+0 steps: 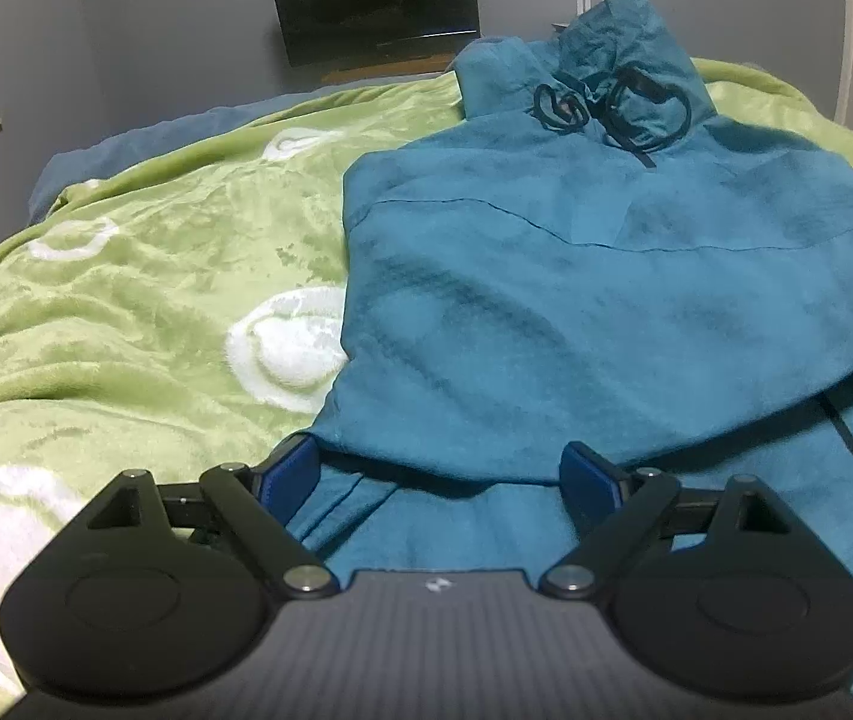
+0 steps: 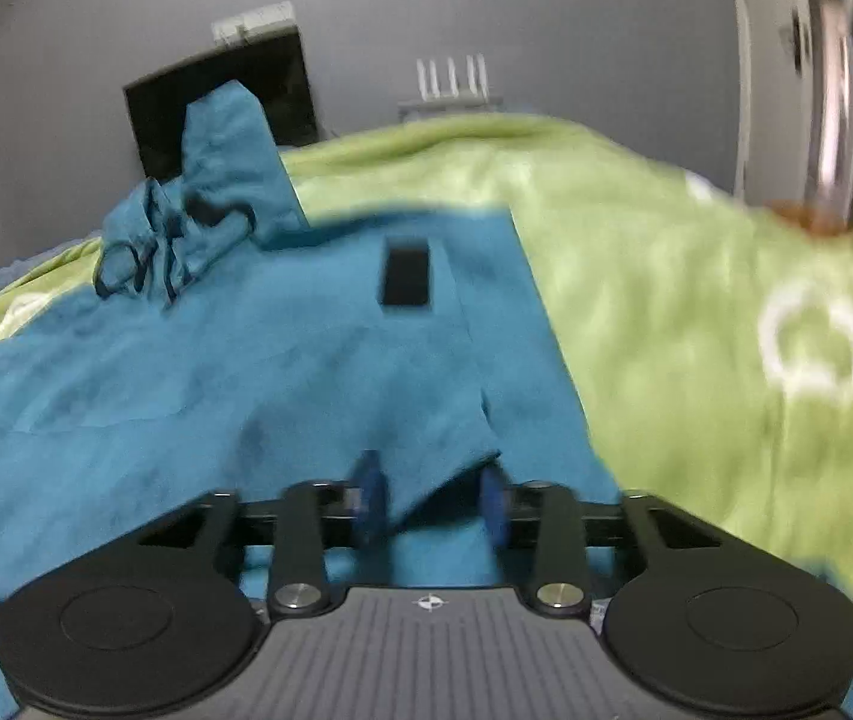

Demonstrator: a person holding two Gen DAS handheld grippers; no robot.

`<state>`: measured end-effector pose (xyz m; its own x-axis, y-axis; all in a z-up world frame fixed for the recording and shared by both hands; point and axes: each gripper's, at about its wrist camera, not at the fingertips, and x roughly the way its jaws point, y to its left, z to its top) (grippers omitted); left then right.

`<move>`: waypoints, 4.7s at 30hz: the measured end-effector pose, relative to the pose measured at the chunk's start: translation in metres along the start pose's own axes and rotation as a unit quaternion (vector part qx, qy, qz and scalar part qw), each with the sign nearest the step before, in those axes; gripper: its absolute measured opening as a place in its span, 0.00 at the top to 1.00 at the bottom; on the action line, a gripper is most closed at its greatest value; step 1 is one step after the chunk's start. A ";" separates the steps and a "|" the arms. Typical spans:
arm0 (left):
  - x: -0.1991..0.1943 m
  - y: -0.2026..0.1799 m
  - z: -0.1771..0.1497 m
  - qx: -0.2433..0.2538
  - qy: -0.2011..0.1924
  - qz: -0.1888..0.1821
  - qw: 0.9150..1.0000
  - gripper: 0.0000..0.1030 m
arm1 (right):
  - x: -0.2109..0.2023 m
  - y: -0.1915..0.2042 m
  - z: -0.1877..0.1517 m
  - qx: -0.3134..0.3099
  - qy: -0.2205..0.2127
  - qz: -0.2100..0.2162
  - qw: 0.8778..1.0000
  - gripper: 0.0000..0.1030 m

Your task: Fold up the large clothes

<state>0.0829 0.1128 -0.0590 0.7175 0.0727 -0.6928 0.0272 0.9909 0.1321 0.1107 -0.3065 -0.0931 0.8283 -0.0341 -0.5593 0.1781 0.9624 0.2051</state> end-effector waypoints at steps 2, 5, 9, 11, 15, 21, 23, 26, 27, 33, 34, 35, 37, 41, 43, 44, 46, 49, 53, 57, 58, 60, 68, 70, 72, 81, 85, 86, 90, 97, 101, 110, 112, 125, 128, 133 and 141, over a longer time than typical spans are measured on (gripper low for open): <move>-0.004 -0.002 -0.001 0.006 -0.007 0.002 1.000 0.14 | -0.017 -0.003 0.008 0.011 -0.017 -0.005 1.000 0.46; -0.026 0.001 0.002 0.004 -0.030 -0.005 1.000 0.14 | -0.053 -0.014 0.025 0.016 -0.038 0.024 0.999 0.33; -0.084 0.013 0.013 0.002 -0.064 -0.061 0.996 0.14 | -0.118 -0.030 0.043 -0.028 -0.061 0.046 0.997 0.23; -0.119 0.021 0.014 0.014 -0.092 -0.096 0.991 0.14 | -0.147 -0.045 0.055 -0.052 -0.065 0.054 0.995 0.19; -0.180 0.040 0.006 0.042 -0.106 -0.129 0.985 0.10 | -0.193 -0.069 0.061 -0.070 -0.043 0.069 0.994 0.15; -0.222 0.073 -0.024 0.044 -0.042 -0.110 0.992 0.09 | -0.247 -0.105 0.033 -0.084 0.022 0.085 0.993 0.15; -0.226 0.087 -0.037 0.012 -0.011 -0.116 0.993 0.09 | -0.255 -0.110 0.022 -0.089 0.046 0.089 0.991 0.15; -0.227 0.101 -0.059 -0.045 0.031 -0.140 0.989 0.10 | -0.265 -0.113 0.001 -0.097 0.084 0.097 0.987 0.15; -0.228 0.103 -0.064 -0.053 0.038 -0.145 0.987 0.10 | -0.268 -0.113 -0.007 -0.103 0.093 0.099 0.985 0.15; -0.227 0.092 -0.091 -0.071 0.083 -0.172 0.979 0.47 | -0.281 -0.108 -0.038 -0.124 0.143 0.117 0.975 0.22; -0.226 0.093 -0.092 -0.082 0.085 -0.183 0.976 0.51 | -0.283 -0.107 -0.041 -0.127 0.147 0.122 0.973 0.24; -0.225 0.094 -0.093 -0.089 0.085 -0.189 0.974 0.53 | -0.284 -0.105 -0.043 -0.132 0.149 0.127 0.972 0.26; -0.221 0.093 -0.092 -0.095 0.088 -0.191 0.973 0.53 | -0.282 -0.103 -0.044 -0.136 0.157 0.140 0.968 0.31; -0.208 0.085 -0.089 -0.089 0.104 -0.196 0.971 0.53 | -0.275 -0.101 -0.047 -0.131 0.176 0.151 0.964 0.35; -0.204 0.083 -0.090 -0.089 0.118 -0.210 0.966 0.53 | -0.272 -0.103 -0.049 -0.117 0.184 0.159 0.963 0.35; -0.204 0.083 -0.090 -0.090 0.122 -0.218 0.964 0.54 | -0.270 -0.102 -0.050 -0.112 0.189 0.164 0.962 0.35; -0.205 0.085 -0.090 -0.092 0.119 -0.227 0.962 0.56 | -0.269 -0.098 -0.054 -0.114 0.203 0.182 0.955 0.36; -0.215 0.089 -0.090 -0.102 0.092 -0.270 0.953 0.58 | -0.266 -0.091 -0.062 -0.123 0.221 0.204 0.946 0.36; -0.210 0.084 -0.093 -0.087 0.117 -0.278 0.950 0.59 | -0.261 -0.082 -0.065 -0.127 0.229 0.209 0.942 0.36; -0.200 0.094 -0.097 -0.122 0.151 -0.299 0.934 0.59 | -0.260 -0.076 -0.065 -0.135 0.232 0.207 0.941 0.36; -0.195 0.096 -0.100 -0.135 0.160 -0.303 0.930 0.59 | -0.259 -0.075 -0.066 -0.139 0.232 0.206 0.940 0.36; -0.191 0.095 -0.099 -0.145 0.166 -0.302 0.927 0.67 | -0.258 -0.073 -0.068 -0.144 0.225 0.202 0.942 0.47; -0.202 0.091 -0.055 -0.114 0.098 -0.313 0.938 0.88 | -0.265 -0.079 -0.026 -0.104 0.143 0.232 0.956 0.87; -0.199 0.094 -0.042 -0.121 0.083 -0.317 0.937 0.88 | -0.267 -0.079 -0.011 -0.102 0.122 0.241 0.957 0.87; -0.196 0.095 -0.028 -0.126 0.067 -0.319 0.937 0.90 | -0.270 -0.077 0.005 -0.096 0.096 0.250 0.959 0.87; -0.151 0.114 0.051 -0.204 -0.019 -0.311 0.928 0.90 | -0.226 -0.088 0.085 -0.008 -0.013 0.249 0.969 0.87; -0.123 0.113 0.094 -0.211 -0.056 -0.286 0.933 0.90 | -0.186 -0.088 0.111 0.033 -0.033 0.227 0.973 0.87; -0.113 0.110 0.106 -0.207 -0.064 -0.275 0.937 0.90 | -0.176 -0.088 0.116 0.042 -0.036 0.220 0.974 0.87; -0.076 0.096 0.147 -0.199 -0.089 -0.231 0.948 0.90 | -0.132 -0.080 0.139 0.058 -0.055 0.177 0.981 0.88; 0.015 0.078 0.202 -0.193 -0.073 -0.179 0.962 0.89 | -0.027 -0.055 0.168 0.060 -0.046 0.112 0.991 0.87; 0.062 0.082 0.202 -0.231 -0.017 -0.156 0.960 0.72 | 0.012 -0.051 0.164 0.079 -0.060 0.060 0.993 0.45; 0.065 0.070 0.140 -0.210 -0.070 -0.117 0.968 0.23 | 0.055 -0.012 0.134 -0.062 -0.042 0.064 0.995 0.40; 0.073 0.058 0.125 -0.188 -0.063 -0.112 0.974 0.23 | 0.068 0.009 0.131 -0.115 -0.040 0.050 0.991 0.36; 0.116 0.024 0.087 -0.045 -0.039 -0.037 0.998 0.19 | 0.132 0.038 0.138 -0.208 -0.038 -0.041 0.977 0.87; 0.128 0.017 0.081 -0.023 -0.024 -0.023 0.999 0.14 | 0.140 0.034 0.136 -0.186 -0.027 -0.074 0.979 0.66; 0.131 0.018 0.077 -0.022 -0.020 -0.021 0.999 0.12 | 0.103 0.021 0.122 -0.111 -0.066 -0.054 0.990 0.58; 0.071 -0.024 0.073 0.037 -0.100 -0.027 0.994 0.12 | 0.002 0.053 0.036 -0.212 -0.089 0.059 0.971 0.41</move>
<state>0.1836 0.0857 -0.0595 0.8369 -0.0126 -0.5473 0.1159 0.9811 0.1548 0.1405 -0.2655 -0.0546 0.9154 0.0726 -0.3960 -0.1263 0.9857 -0.1114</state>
